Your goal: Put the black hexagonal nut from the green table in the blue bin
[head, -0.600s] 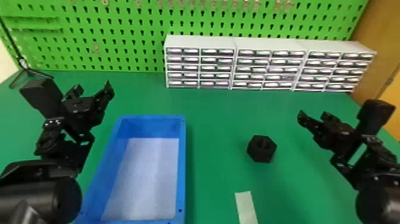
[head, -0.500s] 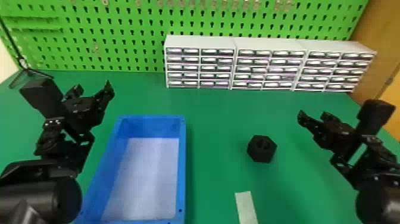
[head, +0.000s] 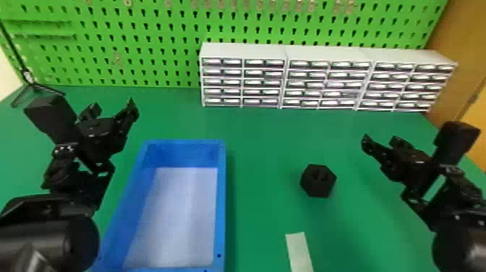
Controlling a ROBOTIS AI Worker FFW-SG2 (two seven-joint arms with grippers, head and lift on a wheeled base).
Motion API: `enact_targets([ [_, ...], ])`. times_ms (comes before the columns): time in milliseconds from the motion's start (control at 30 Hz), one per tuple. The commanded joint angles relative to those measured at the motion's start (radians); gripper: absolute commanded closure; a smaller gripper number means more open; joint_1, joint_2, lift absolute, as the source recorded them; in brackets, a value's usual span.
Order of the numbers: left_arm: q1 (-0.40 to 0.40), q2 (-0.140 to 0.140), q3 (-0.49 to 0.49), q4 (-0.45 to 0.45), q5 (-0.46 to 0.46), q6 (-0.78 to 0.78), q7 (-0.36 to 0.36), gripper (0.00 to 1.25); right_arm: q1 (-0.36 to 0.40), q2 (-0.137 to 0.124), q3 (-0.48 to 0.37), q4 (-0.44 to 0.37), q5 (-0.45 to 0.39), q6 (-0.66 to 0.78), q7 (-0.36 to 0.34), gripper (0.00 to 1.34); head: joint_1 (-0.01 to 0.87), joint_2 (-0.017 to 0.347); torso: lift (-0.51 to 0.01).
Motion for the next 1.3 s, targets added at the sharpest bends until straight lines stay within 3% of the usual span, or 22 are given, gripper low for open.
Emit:
enact_targets([
  [0, 0.0, 0.0, 0.001, 0.0, 0.0, 0.0, 0.0, 0.43, 0.0, 0.0, 0.0, -0.001, -0.001, 0.0, 0.0, 0.47, 0.692, 0.008, -0.097],
  [267, 0.0, -0.001, 0.0, 0.0, 0.0, 0.0, 0.0, 0.43, 0.002, 0.002, -0.006, -0.042, 0.034, 0.074, 0.0, 0.47, 0.692, 0.008, -0.097],
  [367, 0.0, 0.0, 0.001, 0.0, 0.0, 0.0, 0.0, 0.43, 0.002, 0.011, -0.012, -0.073, 0.069, 0.114, -0.001, 0.47, 0.692, 0.008, -0.097],
  [567, 0.002, -0.001, 0.001, 0.0, 0.002, 0.0, 0.001, 0.43, 0.008, 0.054, -0.026, -0.133, 0.14, 0.206, -0.003, 0.47, 0.692, 0.008, -0.097],
  [633, 0.002, -0.001, 0.004, 0.0, 0.003, 0.0, 0.001, 0.43, 0.015, 0.054, -0.012, -0.156, 0.14, 0.245, -0.026, 0.47, 0.692, 0.008, -0.097],
  [833, 0.002, -0.001, 0.007, -0.002, 0.005, 0.0, 0.001, 0.43, 0.034, 0.032, 0.029, -0.228, 0.117, 0.38, -0.09, 0.47, 0.692, 0.008, -0.097],
  [1133, 0.005, -0.001, 0.01, -0.003, 0.005, 0.0, 0.001, 0.43, 0.034, -0.009, 0.067, -0.298, 0.08, 0.572, -0.095, 0.47, 0.692, 0.008, -0.097],
  [1267, 0.005, -0.001, 0.012, -0.005, 0.005, 0.0, 0.001, 0.43, 0.028, -0.008, 0.08, -0.343, 0.109, 0.663, -0.095, 0.46, 0.692, 0.008, -0.097],
])
